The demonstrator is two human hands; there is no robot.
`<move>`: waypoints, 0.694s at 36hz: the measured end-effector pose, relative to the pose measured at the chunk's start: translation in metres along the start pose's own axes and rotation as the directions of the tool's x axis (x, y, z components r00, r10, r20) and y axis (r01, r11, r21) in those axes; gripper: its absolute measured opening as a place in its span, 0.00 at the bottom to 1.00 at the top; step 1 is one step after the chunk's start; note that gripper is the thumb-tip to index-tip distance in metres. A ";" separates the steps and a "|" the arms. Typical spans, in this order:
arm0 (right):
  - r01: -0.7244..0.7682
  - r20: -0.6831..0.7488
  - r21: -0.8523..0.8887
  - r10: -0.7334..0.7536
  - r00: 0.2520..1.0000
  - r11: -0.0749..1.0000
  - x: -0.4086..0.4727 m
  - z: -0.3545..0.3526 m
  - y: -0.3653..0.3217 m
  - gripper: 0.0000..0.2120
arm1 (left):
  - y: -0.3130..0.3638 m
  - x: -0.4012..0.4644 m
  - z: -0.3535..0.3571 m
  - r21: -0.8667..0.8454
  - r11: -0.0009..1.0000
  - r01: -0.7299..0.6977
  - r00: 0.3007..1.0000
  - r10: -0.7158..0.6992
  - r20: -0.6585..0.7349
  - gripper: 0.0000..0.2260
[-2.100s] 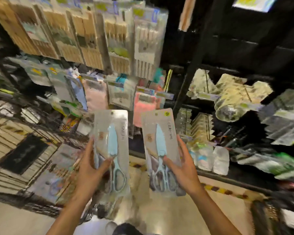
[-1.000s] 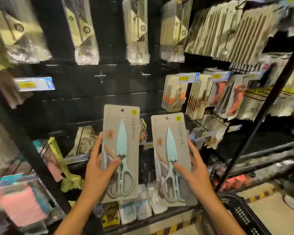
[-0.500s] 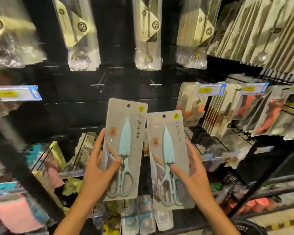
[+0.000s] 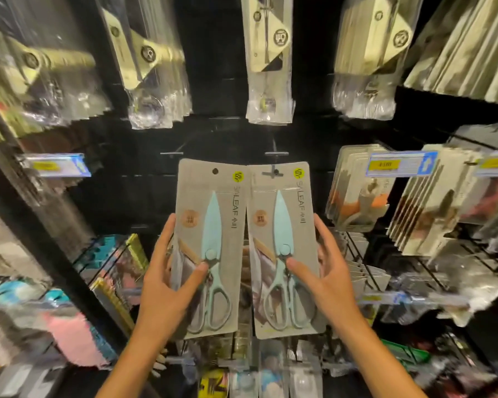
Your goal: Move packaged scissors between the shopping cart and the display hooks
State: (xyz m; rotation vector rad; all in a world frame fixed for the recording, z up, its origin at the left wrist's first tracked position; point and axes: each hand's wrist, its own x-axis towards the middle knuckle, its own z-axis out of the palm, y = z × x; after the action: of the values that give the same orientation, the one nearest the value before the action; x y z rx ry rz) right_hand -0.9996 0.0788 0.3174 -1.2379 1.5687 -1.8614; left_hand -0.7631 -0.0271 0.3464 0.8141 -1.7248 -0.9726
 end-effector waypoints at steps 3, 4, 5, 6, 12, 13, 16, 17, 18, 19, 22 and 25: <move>0.013 -0.002 0.005 -0.013 1.000 1.000 0.006 0.002 -0.002 0.40 | -0.002 0.004 -0.005 -0.010 1.000 -0.015 1.000 0.015 -0.014 0.40; 0.015 0.002 0.010 -0.015 1.000 1.000 0.007 0.003 -0.002 0.40 | -0.002 0.005 -0.006 -0.015 1.000 -0.019 1.000 0.018 -0.020 0.40; 0.020 0.006 0.013 -0.020 1.000 1.000 0.009 0.003 -0.002 0.40 | -0.002 0.006 -0.007 -0.021 1.000 -0.021 0.999 0.020 -0.027 0.40; 0.023 0.011 0.012 -0.023 1.000 1.000 0.010 0.003 -0.002 0.40 | -0.003 0.007 -0.007 -0.028 0.999 -0.023 0.999 0.023 -0.029 0.40; 0.025 0.037 0.021 -0.026 0.999 0.999 0.015 0.004 0.002 0.40 | -0.005 0.009 -0.009 -0.031 0.999 -0.037 0.999 0.036 -0.024 0.40; 0.026 0.038 0.027 -0.027 0.999 0.999 0.016 0.004 0.002 0.40 | -0.006 0.010 -0.009 -0.034 0.999 -0.041 0.999 0.040 -0.023 0.40; 0.030 0.028 0.036 -0.031 0.999 0.999 0.018 0.004 0.002 0.40 | -0.006 0.013 -0.008 -0.045 0.997 -0.055 0.998 0.054 -0.012 0.40; 0.031 0.028 0.034 -0.032 0.999 0.999 0.018 0.003 0.002 0.40 | -0.006 0.014 -0.008 -0.050 0.997 -0.058 0.998 0.058 -0.006 0.40; 0.031 0.030 0.030 -0.032 0.999 0.999 0.018 0.003 0.003 0.40 | -0.006 0.015 -0.008 -0.055 0.997 -0.060 0.998 0.061 0.000 0.40; 0.031 0.034 0.027 -0.031 0.999 0.999 0.018 0.003 0.003 0.40 | -0.006 0.016 -0.007 -0.059 0.996 -0.063 0.998 0.063 0.004 0.40; 0.036 0.032 0.025 -0.037 0.999 0.999 0.019 0.004 0.007 0.41 | -0.006 0.018 -0.007 -0.074 0.995 -0.071 0.997 0.071 0.007 0.40; 0.056 0.027 0.015 -0.056 0.998 0.998 0.023 0.008 0.013 0.42 | -0.008 0.019 -0.005 -0.081 0.994 -0.067 0.998 0.068 0.005 0.40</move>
State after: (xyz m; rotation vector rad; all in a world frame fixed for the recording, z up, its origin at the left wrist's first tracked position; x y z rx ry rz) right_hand -1.0081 0.0527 0.3139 -1.3081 1.5187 -1.8784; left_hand -0.7634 -0.0483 0.3487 0.6961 -1.6974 -0.9949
